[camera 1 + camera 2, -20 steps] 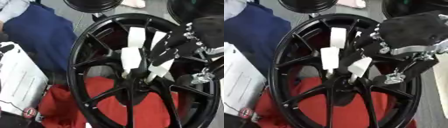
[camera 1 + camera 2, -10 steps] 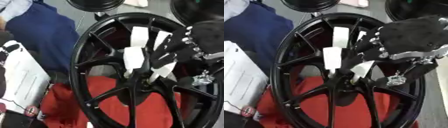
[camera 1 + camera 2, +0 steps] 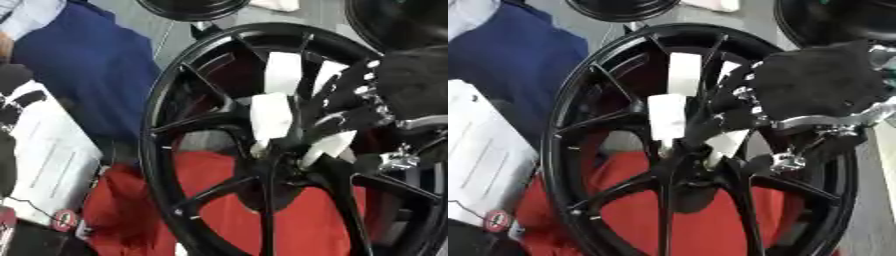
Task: Pull the pin out of the wheel hub.
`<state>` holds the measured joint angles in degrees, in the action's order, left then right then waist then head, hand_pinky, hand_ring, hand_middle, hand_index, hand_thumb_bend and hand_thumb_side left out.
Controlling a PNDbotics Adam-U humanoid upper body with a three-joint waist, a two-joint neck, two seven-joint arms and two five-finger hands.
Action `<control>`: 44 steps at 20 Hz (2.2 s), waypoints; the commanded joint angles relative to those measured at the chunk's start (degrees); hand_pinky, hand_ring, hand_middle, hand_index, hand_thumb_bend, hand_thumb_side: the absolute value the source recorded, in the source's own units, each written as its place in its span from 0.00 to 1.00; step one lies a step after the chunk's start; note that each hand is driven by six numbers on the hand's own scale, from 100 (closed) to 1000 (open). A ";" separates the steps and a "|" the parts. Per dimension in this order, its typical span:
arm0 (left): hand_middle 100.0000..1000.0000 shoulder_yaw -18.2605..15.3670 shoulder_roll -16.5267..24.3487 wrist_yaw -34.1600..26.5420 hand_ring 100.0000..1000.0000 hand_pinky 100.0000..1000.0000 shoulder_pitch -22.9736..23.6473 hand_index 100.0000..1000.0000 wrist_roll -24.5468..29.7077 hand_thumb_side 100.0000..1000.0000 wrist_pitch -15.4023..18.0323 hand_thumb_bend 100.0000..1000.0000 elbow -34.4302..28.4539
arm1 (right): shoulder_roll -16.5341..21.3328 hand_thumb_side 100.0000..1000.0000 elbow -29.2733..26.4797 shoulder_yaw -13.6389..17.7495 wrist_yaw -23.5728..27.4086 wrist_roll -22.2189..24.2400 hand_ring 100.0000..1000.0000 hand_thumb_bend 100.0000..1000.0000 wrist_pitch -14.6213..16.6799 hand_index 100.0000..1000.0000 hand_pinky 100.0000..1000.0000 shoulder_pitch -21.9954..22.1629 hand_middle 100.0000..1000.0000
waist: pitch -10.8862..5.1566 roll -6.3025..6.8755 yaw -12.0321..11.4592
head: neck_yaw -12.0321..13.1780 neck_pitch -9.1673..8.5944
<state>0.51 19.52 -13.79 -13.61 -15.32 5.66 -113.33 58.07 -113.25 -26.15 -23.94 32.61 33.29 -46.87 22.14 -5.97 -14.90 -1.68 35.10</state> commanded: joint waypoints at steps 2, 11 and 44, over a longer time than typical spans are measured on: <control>0.68 0.12 0.31 0.16 0.81 0.74 -0.48 0.70 0.37 0.73 0.03 0.11 -1.26 | 0.43 0.00 1.29 0.45 -2.29 -1.45 0.81 0.32 0.23 0.87 0.74 -0.73 0.77 | -0.84 0.35 0.00 | -0.10 -0.22; 0.68 0.18 0.10 0.31 0.81 0.74 -0.55 0.69 0.52 0.74 -0.07 0.10 -1.26 | -0.07 0.00 4.45 0.81 -6.51 -5.56 0.78 0.30 0.25 0.86 0.72 0.20 0.75 | -0.52 0.10 -0.12 | 1.09 0.07; 0.69 1.05 -0.10 0.16 0.83 0.75 -0.73 0.69 2.11 0.76 -0.75 0.09 -1.26 | 4.17 0.00 5.57 5.07 -12.81 -17.08 0.75 0.26 10.50 0.77 0.70 1.60 0.67 | -0.20 -0.46 0.31 | 3.36 -1.49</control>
<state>1.56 19.02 -13.59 -13.75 -13.46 4.82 -113.33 59.82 -107.99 -22.58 -35.82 16.44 43.46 -44.79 22.85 -6.81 -14.57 1.67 34.55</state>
